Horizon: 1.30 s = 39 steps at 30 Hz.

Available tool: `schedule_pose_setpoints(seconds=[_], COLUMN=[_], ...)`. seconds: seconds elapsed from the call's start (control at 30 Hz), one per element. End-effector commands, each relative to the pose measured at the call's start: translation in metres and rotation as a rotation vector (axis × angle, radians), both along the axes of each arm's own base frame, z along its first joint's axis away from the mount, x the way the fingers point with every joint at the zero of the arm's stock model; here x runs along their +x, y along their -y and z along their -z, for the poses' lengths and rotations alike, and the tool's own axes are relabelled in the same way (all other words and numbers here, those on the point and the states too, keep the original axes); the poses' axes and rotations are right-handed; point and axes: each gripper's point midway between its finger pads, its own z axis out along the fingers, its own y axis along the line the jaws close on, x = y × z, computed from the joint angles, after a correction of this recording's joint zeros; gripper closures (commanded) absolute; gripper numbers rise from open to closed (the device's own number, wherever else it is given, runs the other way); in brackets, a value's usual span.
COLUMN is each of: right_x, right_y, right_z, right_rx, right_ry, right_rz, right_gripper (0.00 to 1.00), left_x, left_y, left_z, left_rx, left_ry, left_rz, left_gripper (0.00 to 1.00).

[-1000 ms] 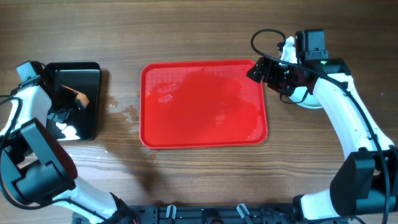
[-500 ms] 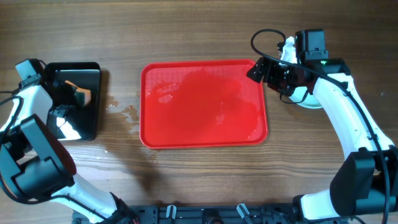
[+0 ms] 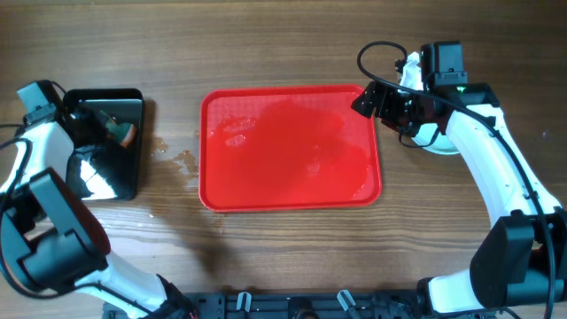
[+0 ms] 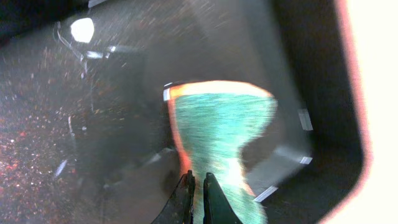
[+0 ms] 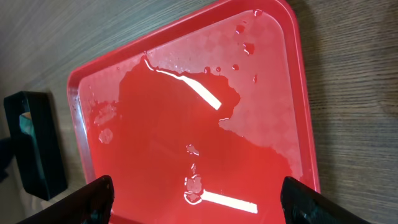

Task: Clean dirty plates on tray and stack at the side
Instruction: 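Lower the sponge into the black tray and open the left gripper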

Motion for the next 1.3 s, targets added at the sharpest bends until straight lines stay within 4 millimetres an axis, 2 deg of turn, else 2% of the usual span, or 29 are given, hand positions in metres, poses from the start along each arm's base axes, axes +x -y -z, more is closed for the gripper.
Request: schedule_pose_setpoints(seconds=[0.0, 0.07, 0.2, 0.4, 0.53, 0.6, 0.7, 0.77, 0.9, 1.0, 1.13, 1.27], right_x=[0.003, 0.003, 0.002, 0.001, 0.001, 0.001, 0.001, 0.0, 0.0, 0.0, 0.0, 0.0], right_y=[0.002, 0.002, 0.001, 0.001, 0.001, 0.001, 0.001, 0.001, 0.001, 0.001, 0.001, 0.001], right_z=[-0.003, -0.003, -0.003, -0.002, -0.002, -0.002, -0.002, -0.002, -0.002, -0.002, -0.002, -0.002], right_rx=[-0.017, -0.017, -0.016, -0.018, -0.017, -0.017, -0.017, -0.018, -0.018, -0.018, -0.018, -0.017], right_ry=[0.021, 0.022, 0.021, 0.014, 0.014, 0.014, 0.013, 0.012, 0.011, 0.011, 0.01, 0.009], right_rz=[0.001, 0.002, 0.001, -0.001, 0.0, 0.0, -0.001, -0.001, -0.001, 0.0, 0.0, 0.001], right_gripper=[0.14, 0.13, 0.13, 0.13, 0.14, 0.14, 0.13, 0.13, 0.13, 0.13, 0.13, 0.13], left_x=[0.013, 0.016, 0.022, 0.005, 0.0, 0.002, 0.009, 0.014, 0.022, 0.025, 0.021, 0.018], left_y=[0.001, 0.006, 0.02, 0.021, 0.018, 0.018, 0.021, 0.022, 0.019, 0.014, 0.001, -0.002], left_z=[-0.025, -0.019, 0.005, 0.047, 0.058, 0.056, 0.04, 0.024, -0.027, -0.049, -0.044, -0.02], left_rx=[0.06, 0.069, 0.066, 0.081, 0.088, 0.089, 0.079, 0.083, 0.14, 0.184, 0.244, 0.236], left_ry=[0.085, 0.077, 0.034, -0.118, -0.155, -0.146, -0.096, -0.053, 0.056, 0.102, 0.063, 0.004], left_rz=[0.083, 0.121, 0.176, 0.161, 0.153, 0.153, 0.165, 0.171, 0.165, 0.152, 0.112, 0.106], left_gripper=[0.96, 0.96, 0.96, 0.96, 0.96, 0.96, 0.96, 0.96, 0.96, 0.96, 0.96, 0.96])
